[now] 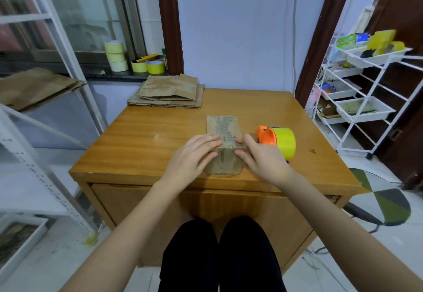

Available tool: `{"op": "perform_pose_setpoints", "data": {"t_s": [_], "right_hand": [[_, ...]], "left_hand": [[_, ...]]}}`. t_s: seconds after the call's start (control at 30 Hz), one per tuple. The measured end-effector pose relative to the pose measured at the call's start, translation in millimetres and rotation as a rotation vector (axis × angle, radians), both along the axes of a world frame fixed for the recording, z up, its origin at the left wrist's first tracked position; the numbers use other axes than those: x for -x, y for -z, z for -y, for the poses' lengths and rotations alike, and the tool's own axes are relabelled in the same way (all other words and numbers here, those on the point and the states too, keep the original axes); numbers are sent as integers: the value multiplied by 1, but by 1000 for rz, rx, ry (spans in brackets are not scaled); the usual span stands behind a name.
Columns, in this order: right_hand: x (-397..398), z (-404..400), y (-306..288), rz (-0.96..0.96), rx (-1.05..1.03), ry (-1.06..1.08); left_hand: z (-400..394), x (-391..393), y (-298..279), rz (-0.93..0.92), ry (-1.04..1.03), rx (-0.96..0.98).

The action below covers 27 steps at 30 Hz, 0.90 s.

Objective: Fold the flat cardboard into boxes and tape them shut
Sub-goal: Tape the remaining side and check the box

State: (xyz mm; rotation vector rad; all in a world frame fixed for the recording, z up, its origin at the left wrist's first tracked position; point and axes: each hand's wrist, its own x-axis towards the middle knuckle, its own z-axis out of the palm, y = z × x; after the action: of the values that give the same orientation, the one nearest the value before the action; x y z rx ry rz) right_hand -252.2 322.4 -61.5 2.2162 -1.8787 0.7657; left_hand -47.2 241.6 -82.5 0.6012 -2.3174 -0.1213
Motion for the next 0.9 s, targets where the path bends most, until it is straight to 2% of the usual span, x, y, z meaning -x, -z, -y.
{"op": "perform_pose_setpoints", "data": {"t_s": [0.1, 0.3, 0.4, 0.5, 0.67, 0.9], "right_hand": [[0, 0, 8, 38, 20, -16], [-2, -5, 1, 166, -120, 9], [-12, 0, -7, 135, -132, 72], [-15, 2, -10, 89, -130, 84], [-9, -3, -15, 162, -207, -25], [-6, -9, -19, 126, -290, -42]], "left_hand": [[-1, 1, 1, -2, -2, -30], [-10, 9, -4, -182, -54, -206], [-11, 16, -8, -212, -109, -225], [-8, 16, -13, -192, -113, -264], [-2, 9, -17, -118, -33, -287], [4, -2, -21, -5, 70, -383]]}}
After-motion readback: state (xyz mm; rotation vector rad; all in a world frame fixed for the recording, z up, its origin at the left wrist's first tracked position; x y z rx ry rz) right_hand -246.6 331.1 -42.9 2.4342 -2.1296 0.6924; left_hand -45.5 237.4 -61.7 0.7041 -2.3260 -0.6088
